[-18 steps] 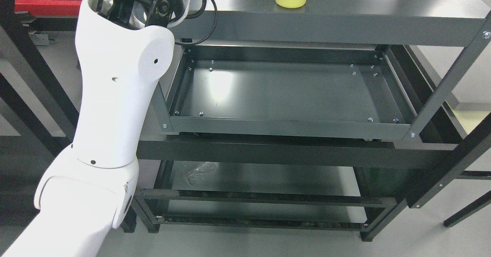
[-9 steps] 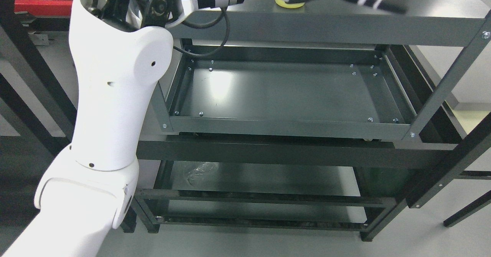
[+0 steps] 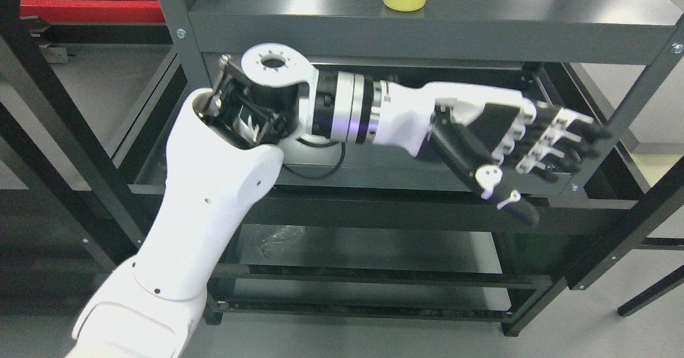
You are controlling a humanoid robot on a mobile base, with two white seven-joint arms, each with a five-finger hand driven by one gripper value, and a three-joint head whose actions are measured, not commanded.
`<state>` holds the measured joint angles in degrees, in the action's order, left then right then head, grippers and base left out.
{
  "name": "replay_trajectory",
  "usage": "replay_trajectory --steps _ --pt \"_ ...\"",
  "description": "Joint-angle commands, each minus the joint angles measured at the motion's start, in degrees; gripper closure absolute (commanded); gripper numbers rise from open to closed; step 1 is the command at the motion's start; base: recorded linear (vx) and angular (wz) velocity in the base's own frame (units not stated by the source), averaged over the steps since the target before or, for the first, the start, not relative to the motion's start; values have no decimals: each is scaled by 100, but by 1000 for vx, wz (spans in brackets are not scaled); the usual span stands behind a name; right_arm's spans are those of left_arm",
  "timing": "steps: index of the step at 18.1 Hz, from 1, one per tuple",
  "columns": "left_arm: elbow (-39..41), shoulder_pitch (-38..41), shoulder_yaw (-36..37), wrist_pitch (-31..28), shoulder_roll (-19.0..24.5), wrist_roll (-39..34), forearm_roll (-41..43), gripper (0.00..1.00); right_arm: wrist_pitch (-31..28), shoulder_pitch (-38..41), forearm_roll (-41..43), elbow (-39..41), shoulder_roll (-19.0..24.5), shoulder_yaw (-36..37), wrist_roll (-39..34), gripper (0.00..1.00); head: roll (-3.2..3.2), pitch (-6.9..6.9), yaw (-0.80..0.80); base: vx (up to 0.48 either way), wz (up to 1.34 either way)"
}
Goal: Place yellow IKEA cup on middle right shelf
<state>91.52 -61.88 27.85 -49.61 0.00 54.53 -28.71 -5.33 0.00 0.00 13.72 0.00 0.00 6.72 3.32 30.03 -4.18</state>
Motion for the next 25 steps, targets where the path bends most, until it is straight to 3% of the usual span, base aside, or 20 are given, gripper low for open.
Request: replay_trajectory --steps 1,3,6,8,12,15,21,25 --pt "218 1519 871 83 100 -336 242 2 -3 80 141 0 -100 -97 -4 1 0 0 0 0 0" --pt "-27 1984 775 641 100 -897 636 2 -3 80 141 0 -100 -97 -4 1 0 0 0 0 0" --pt "-1080 2548 625 3099 100 -2241 1314 2 -3 80 141 0 -100 -97 -4 1 0 0 0 0 0" --pt "-1276 2681 424 3755 100 -2953 1403 2 -3 80 141 0 -100 -97 -4 0 0 0 0 0 0" --pt "-1277 2751 -385 4230 100 -4300 1394 2 -3 80 141 0 -100 -97 -4 1 0 0 0 0 0" --pt "-1076 2909 -815 4828 100 -4398 1412 2 -3 80 141 0 -100 -97 -4 1 0 0 0 0 0" --pt "22 4059 -1571 4856 100 -4512 1886 1 -3 80 141 0 -100 -97 -4 1 0 0 0 0 0" --pt "708 4754 -1862 4961 100 -5214 1930 1 -3 80 141 0 -100 -97 -4 1 0 0 0 0 0"
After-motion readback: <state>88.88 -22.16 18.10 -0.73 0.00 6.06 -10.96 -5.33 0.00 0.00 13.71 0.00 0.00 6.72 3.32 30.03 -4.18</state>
